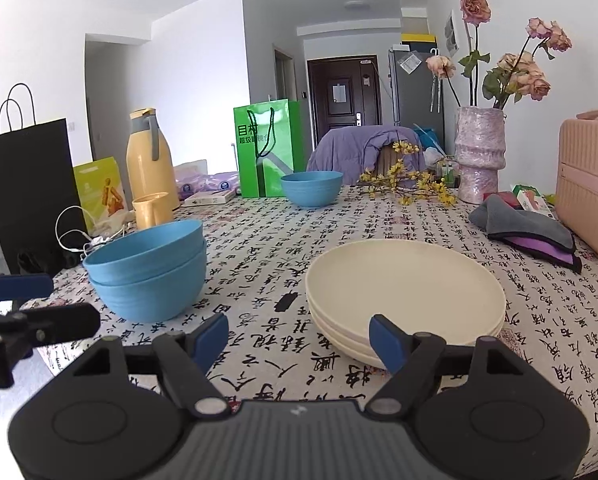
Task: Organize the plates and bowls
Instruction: 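Move both grippers toward the last blue bowl by the green bag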
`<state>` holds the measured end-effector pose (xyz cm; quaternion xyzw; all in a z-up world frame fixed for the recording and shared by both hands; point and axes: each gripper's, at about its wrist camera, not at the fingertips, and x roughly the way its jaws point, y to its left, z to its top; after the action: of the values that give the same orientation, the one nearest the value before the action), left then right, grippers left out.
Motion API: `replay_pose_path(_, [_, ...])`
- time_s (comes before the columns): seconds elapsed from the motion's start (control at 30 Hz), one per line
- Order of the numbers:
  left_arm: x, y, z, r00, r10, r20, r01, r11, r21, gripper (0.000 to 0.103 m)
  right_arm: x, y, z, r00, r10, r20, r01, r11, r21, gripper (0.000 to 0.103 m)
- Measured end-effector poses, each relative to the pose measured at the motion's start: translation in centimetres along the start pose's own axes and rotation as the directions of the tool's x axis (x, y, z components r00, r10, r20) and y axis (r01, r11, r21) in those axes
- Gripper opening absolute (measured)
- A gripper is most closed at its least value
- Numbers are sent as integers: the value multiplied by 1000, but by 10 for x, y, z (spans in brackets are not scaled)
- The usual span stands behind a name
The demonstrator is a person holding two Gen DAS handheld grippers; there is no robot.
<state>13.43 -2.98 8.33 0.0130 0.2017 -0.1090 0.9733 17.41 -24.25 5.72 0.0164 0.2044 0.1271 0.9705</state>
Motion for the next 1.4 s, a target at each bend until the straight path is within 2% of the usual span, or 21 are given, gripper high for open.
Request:
replay_pose_path(0.27, [14, 27, 33, 999, 15, 51, -13, 999, -31, 93, 18, -4, 27, 1000, 2, 12, -2, 1000, -6, 77])
replay_pose_path(0.37, [26, 40, 53, 997, 37, 71, -37, 999, -12, 93, 31, -8, 45, 1000, 15, 13, -15, 1000, 20, 77])
replay_pose_path(0.47, [40, 56, 76, 997, 27, 76, -25, 999, -24, 93, 46, -12, 66, 999, 37, 5, -37, 998, 44, 77])
replay_pose_path(0.67, [70, 93, 116, 999, -14, 34, 17, 994, -108, 93, 73, -21, 114, 998, 66, 20, -66, 997, 44, 77])
replay_pose_path(0.9, [116, 133, 151, 999, -30, -11, 28, 988, -153, 94, 109, -32, 167, 995, 102, 14, -102, 993, 56, 77])
replay_pose_path(1.0, [141, 151, 170, 998, -61, -35, 54, 981, -185, 94, 128, -36, 191, 992, 127, 7, -127, 989, 73, 77])
replay_pose_path(1.13, [187, 174, 193, 988, -128, -91, 106, 970, -219, 95, 158, -44, 224, 989, 148, -4, -147, 985, 92, 81])
replay_pose_path(1.3, [251, 192, 213, 982, -104, -160, 70, 976, -205, 95, 211, -50, 260, 991, 130, -39, -127, 990, 52, 81])
replay_pose_path(1.4, [290, 201, 223, 972, -122, -200, 81, 976, -204, 95, 249, -57, 274, 990, 123, -75, -120, 992, 42, 81])
